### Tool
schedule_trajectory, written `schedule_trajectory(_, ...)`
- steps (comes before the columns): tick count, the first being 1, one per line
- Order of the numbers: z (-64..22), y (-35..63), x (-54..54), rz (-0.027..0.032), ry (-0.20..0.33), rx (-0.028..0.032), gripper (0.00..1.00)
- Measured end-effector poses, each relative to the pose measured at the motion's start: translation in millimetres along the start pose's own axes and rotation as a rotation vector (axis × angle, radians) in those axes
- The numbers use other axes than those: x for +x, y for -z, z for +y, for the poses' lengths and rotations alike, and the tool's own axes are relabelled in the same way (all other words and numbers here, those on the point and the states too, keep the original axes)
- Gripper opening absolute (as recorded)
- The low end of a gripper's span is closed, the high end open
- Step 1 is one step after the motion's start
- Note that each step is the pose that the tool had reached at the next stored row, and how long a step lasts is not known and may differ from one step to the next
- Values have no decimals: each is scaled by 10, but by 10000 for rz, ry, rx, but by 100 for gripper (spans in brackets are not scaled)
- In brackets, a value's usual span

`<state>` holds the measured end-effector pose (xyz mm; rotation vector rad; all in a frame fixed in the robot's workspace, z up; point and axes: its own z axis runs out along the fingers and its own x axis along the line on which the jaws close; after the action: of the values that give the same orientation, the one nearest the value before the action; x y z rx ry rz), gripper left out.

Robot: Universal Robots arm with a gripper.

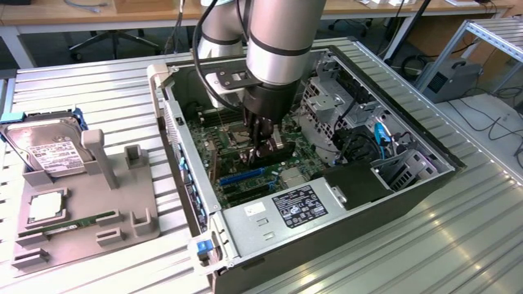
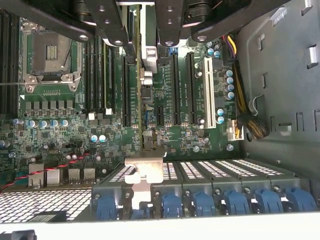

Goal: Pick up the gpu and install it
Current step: 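Insert the gpu into the slot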

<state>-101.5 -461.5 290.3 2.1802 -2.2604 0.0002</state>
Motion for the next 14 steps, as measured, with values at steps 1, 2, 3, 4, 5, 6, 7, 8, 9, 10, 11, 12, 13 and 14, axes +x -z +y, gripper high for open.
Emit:
schedule_trajectory(1,1,-1,-5,1,-1,0,27)
schedule_trajectory(2,1,0,-9,2,-2,-1,27)
schedule_trajectory(3,1,-2,-16,1,-1,-1,27)
schedule_trajectory(4,1,-6,-28,1,0,0,27)
schedule_trajectory(5,12,-12,-42,6,-1,-1,27)
schedule_trajectory(6,21,-17,-46,10,0,-1,27)
schedule_trajectory(7,40,-29,-51,11,-1,-1,27)
schedule_trajectory(8,48,-36,-52,11,-1,-1,27)
schedule_trajectory(9,53,-45,-51,10,0,-1,27)
schedule_trajectory(10,54,-54,-51,11,-1,-1,27)
schedule_trajectory(11,55,-59,-52,11,0,-1,27)
schedule_trajectory(12,54,-65,-51,11,0,-1,27)
schedule_trajectory(13,55,-67,-52,10,0,-1,27)
schedule_trajectory(14,55,-68,-51,11,-1,-1,27)
